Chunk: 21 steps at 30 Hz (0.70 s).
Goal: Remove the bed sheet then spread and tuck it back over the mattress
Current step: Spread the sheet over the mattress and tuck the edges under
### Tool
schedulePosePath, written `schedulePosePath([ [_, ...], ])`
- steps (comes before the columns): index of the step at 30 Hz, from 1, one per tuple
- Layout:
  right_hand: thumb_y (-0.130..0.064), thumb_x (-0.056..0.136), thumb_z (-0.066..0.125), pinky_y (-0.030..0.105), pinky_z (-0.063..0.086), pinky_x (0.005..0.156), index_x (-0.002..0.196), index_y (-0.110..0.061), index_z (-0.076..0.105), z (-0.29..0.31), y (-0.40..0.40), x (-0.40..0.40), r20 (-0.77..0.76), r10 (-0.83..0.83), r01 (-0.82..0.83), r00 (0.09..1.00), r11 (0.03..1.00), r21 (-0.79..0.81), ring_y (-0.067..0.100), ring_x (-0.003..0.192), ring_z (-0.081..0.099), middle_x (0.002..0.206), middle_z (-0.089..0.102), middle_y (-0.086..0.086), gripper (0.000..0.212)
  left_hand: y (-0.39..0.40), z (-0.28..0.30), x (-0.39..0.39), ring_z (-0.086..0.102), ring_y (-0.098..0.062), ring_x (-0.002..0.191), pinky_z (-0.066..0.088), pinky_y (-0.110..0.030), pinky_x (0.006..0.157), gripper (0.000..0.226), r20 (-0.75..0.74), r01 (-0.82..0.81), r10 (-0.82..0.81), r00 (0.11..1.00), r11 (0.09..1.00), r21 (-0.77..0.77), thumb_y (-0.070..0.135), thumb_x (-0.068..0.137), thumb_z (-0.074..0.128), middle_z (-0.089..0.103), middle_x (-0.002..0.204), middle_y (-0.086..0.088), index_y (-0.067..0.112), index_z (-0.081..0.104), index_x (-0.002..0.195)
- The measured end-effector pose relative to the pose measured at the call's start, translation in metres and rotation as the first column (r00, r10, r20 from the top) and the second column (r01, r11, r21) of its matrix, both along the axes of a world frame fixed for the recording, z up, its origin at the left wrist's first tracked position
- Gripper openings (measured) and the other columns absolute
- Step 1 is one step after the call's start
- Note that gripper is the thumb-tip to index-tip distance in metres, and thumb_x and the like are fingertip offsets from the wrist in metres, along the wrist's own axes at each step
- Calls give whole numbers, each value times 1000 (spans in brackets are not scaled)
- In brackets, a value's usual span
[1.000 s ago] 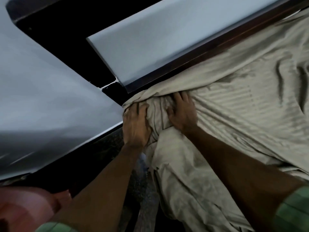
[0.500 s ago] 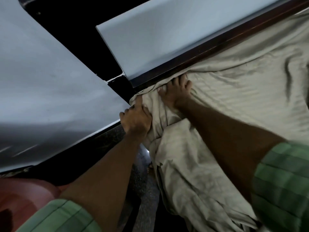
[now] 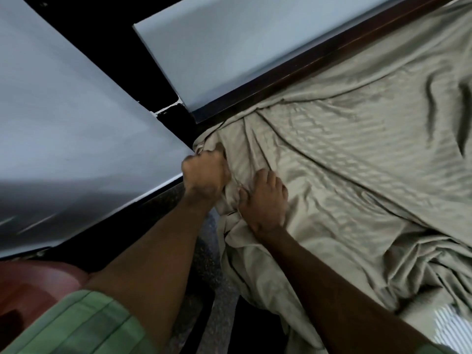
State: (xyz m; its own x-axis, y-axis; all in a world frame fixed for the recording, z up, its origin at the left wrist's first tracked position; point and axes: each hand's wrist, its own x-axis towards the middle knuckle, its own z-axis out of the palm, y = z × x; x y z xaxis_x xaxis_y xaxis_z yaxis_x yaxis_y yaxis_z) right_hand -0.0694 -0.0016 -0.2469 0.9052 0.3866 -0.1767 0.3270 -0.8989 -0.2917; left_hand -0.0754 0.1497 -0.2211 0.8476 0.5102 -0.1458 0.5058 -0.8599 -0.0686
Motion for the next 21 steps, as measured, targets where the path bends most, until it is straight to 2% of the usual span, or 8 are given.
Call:
schedulePosePath([
  [3, -25, 87, 61, 41, 49, 71, 102, -13, 59, -6, 9, -5, -305, -116, 183, 945, 962, 203, 32, 88, 65, 106, 63, 10, 19, -21, -5, -5, 71, -31, 72, 40, -30, 58, 29, 208, 71, -26, 978, 975, -211, 43, 99, 51, 75, 81, -5, 22, 71, 97],
  [6, 1, 85, 60, 41, 53, 58, 86, -5, 70, -2, 15, 5, -784, 7, 604, 620, 634, 484, 23, 64, 67, 75, 72, 10, 12, -37, -8, 9, 69, -25, 82, 55, -37, 69, 28, 353, -19, 180, 918, 910, -415, 44, 96, 50, 75, 90, 0, 24, 71, 97],
  [9, 22, 87, 55, 28, 58, 55, 90, 10, 69, 15, -4, 27, -926, 252, 662, 282, 647, 378, 18, 55, 67, 66, 71, 9, 18, -44, -9, 25, 63, -23, 94, 48, -41, 83, 26, 370, -60, 200, 907, 932, -357, 41, 87, 51, 72, 97, 4, 27, 69, 99],
  [10, 23, 88, 53, 27, 58, 54, 92, 13, 68, 16, -12, 37, -921, 253, 654, 296, 649, 388, 17, 54, 68, 64, 71, 8, 18, -46, -10, 28, 61, -24, 96, 46, -41, 85, 23, 358, -41, 155, 921, 951, -307, 38, 85, 53, 70, 97, 4, 27, 68, 98],
  [12, 16, 87, 53, 29, 57, 55, 95, 8, 72, 12, -29, 63, -818, 41, 597, 574, 662, 453, 18, 57, 70, 67, 74, 5, 22, -54, -13, 33, 59, -26, 95, 44, -41, 83, 17, 366, 51, 46, 929, 967, -251, 33, 82, 55, 67, 94, 1, 26, 65, 95],
  [14, -6, 85, 60, 36, 57, 71, 97, -13, 75, 7, -48, 97, -480, -285, 498, 830, 767, 405, 27, 79, 72, 84, 77, 7, 21, -62, -17, 37, 59, -27, 94, 44, -41, 84, 18, 353, 163, -72, 933, 958, -235, 30, 81, 57, 65, 97, -1, 24, 65, 97],
  [16, -26, 82, 68, 42, 53, 86, 112, -17, 63, 6, -68, 132, -213, -429, 475, 878, 841, 261, 35, 104, 65, 108, 70, 12, 32, -70, -21, 46, 58, -26, 97, 45, -41, 86, 23, 291, 264, -194, 937, 937, -227, 30, 81, 60, 62, 104, -2, 24, 64, 103],
  [21, -44, 84, 74, 48, 49, 97, 126, -16, 45, -11, -105, 190, -265, -353, 365, 897, 931, -4, 38, 119, 56, 127, 58, 13, 58, -97, -28, 73, 57, -24, 103, 46, -39, 89, 37, 276, 401, -329, 903, 874, -275, 27, 84, 60, 59, 119, -3, 21, 64, 120],
])
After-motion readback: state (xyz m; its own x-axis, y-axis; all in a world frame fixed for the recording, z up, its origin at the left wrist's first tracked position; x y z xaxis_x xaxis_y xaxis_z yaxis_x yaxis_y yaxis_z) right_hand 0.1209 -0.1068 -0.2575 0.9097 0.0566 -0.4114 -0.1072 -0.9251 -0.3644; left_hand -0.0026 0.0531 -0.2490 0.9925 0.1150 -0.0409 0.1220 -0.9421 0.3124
